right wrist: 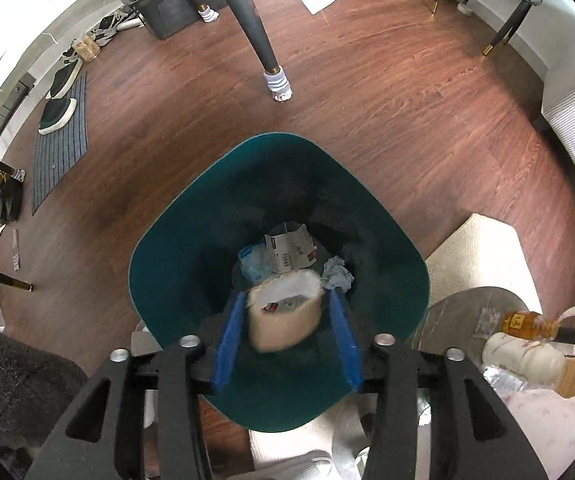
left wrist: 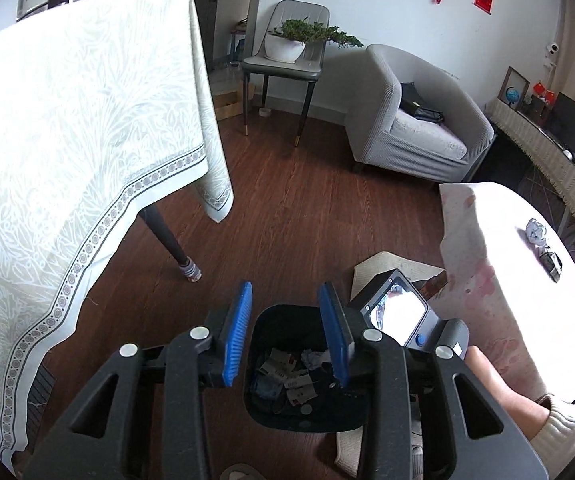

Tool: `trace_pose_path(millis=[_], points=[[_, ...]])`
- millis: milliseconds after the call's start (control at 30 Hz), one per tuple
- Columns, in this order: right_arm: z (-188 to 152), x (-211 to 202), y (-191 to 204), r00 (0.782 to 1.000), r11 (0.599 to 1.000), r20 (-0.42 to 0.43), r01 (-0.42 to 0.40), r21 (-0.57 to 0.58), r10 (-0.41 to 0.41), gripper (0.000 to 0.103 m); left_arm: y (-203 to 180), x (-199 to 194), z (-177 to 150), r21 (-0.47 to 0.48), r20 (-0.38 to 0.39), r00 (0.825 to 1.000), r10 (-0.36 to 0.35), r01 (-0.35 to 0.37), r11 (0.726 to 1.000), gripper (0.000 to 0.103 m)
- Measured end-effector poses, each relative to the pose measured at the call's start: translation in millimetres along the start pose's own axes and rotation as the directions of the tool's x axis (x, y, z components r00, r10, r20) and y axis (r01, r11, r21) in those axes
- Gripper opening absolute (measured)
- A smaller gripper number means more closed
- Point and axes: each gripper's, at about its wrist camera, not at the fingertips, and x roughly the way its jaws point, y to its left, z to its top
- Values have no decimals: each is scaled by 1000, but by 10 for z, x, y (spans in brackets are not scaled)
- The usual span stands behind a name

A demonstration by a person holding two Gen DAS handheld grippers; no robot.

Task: Collect trash
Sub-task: 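Open the right tool over the green bin to drop the tape core, then move both open tools back toward the table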

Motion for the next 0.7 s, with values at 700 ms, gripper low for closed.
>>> trace_pose_path(millis=[700], points=[[-241, -1127, -143, 962, 998, 266, -62, -9, 62, 51, -616, -150, 218, 33, 77, 995, -70, 68, 997, 37]])
